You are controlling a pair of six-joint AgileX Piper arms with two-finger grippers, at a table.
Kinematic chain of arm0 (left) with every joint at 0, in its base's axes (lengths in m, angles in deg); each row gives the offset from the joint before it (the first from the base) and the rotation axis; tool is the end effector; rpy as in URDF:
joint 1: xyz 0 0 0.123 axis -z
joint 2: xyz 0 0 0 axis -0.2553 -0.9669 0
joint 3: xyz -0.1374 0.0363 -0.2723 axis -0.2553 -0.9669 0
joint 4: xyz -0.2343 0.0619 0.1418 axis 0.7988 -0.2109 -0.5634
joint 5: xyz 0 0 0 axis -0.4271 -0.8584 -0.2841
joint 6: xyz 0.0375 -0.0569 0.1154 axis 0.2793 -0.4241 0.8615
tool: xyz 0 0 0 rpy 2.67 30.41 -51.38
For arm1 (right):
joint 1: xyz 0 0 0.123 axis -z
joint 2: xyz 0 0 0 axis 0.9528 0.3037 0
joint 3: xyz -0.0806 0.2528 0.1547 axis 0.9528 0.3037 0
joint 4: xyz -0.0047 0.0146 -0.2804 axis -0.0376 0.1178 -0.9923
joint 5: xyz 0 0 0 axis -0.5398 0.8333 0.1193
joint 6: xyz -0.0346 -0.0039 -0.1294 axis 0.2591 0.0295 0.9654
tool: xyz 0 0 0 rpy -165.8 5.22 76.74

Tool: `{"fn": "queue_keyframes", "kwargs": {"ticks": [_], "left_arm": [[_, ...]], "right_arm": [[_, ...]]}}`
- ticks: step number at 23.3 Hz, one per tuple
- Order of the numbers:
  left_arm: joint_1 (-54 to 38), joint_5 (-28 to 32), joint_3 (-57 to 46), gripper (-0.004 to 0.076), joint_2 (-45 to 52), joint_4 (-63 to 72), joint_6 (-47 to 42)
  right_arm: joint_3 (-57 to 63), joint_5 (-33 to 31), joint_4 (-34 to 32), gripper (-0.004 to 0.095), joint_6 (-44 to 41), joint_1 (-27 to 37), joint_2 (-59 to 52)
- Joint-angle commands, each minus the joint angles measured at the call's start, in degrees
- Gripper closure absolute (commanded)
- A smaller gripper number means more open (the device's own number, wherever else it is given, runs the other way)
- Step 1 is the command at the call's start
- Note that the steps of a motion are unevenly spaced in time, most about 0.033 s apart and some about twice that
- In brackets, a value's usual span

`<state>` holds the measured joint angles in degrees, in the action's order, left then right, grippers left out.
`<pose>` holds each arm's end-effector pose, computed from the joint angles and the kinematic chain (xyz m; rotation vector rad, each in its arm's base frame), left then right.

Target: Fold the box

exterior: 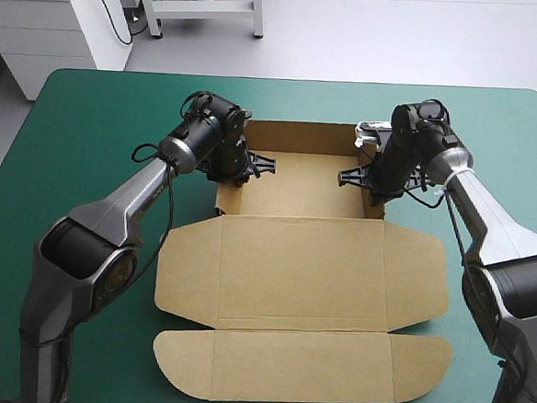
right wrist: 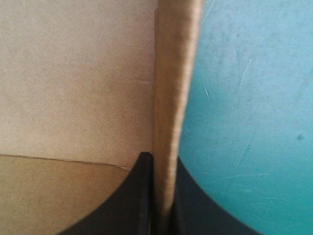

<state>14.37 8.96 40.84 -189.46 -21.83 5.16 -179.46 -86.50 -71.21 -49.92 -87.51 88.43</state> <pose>0.4407 -0.2415 0.2446 0.1293 2.8725 -0.1439 0.4395 0.1276 0.2517 -0.1744 2.9258 0.1547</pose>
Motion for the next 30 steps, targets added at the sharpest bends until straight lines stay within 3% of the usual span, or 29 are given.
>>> {"fn": "queue_keyframes", "kwargs": {"ticks": [1, 5, 9, 11, 14, 30], "left_arm": [[1.2, -2.6, 1.6, 0.0729, 3.6, 5.9, 2.0], [1.2, -2.6, 1.6, 0.0666, 3.6, 5.9, 3.3], [1.2, -2.6, 1.6, 0.048, 3.6, 5.9, 3.5], [1.2, -2.6, 1.6, 0.0349, 3.6, 5.8, 3.5], [1.2, -2.6, 1.6, 0.0276, 3.7, 5.0, 3.5], [1.1, -2.6, 1.6, 0.0276, 6.6, 1.1, 8.7]], "right_arm": [[-1.5, -0.5, 3.0, 0.092, 1.6, -0.6, -2.1], [-1.5, -0.5, 3.4, 0.086, 1.9, -0.6, -2.1], [-1.5, -0.5, 3.4, 0.0551, 1.9, -0.6, -2.1], [-1.5, 0.2, 3.3, 0.0331, 1.9, -0.6, -2.1], [-2.6, 0.6, 3.3, 0.0171, 1.9, -0.6, -2.1], [-7.6, 1.2, 0.6, 0.0164, 1.7, -0.5, -2.2]]}}
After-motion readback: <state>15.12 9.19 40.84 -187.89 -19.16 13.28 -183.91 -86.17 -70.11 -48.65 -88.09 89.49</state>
